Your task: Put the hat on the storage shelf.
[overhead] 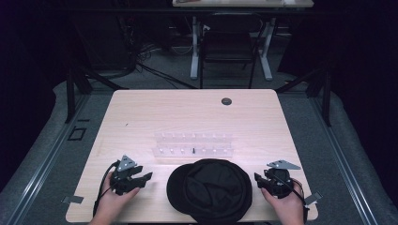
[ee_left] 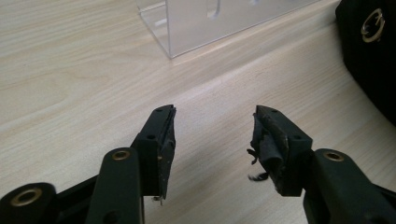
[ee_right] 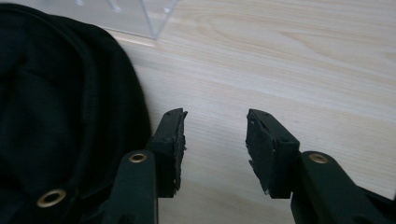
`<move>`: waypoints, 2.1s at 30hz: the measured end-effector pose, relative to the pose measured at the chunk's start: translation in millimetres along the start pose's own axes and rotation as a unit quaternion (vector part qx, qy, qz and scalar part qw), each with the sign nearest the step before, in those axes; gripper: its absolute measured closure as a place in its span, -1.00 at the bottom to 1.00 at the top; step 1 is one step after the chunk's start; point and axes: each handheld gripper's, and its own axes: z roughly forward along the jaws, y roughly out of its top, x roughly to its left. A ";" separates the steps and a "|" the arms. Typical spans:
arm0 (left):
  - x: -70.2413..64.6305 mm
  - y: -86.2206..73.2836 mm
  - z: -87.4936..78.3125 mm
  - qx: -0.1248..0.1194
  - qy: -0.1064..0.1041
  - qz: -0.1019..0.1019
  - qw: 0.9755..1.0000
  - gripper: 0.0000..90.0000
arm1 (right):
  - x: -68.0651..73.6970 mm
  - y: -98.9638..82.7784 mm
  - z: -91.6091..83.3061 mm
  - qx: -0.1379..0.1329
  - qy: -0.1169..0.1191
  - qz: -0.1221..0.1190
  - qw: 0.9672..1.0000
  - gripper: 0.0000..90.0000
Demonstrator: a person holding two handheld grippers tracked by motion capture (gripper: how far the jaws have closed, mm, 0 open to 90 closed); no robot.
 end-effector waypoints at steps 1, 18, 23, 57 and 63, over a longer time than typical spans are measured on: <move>0.1 -0.1 -1.0 0.004 -0.002 0.005 1.000 0.07 | 1.0 1.6 -1.0 0.007 0.011 0.005 1.000 0.38; -3.6 0.2 -8.8 -0.030 -0.021 0.004 0.999 0.21 | 19.6 28.6 -27.4 0.140 0.079 0.024 0.987 0.43; -5.4 1.3 -5.9 -0.023 -0.023 0.005 0.999 0.21 | 17.6 30.6 -25.9 0.164 0.079 0.040 0.982 0.49; -5.9 -0.6 1.3 0.002 -0.022 0.009 1.000 0.18 | 6.6 48.1 26.9 0.301 0.109 0.132 0.938 0.65; -5.5 -0.4 1.6 0.004 -0.024 0.010 1.000 0.18 | 5.9 47.1 33.5 0.318 0.109 0.132 0.932 0.58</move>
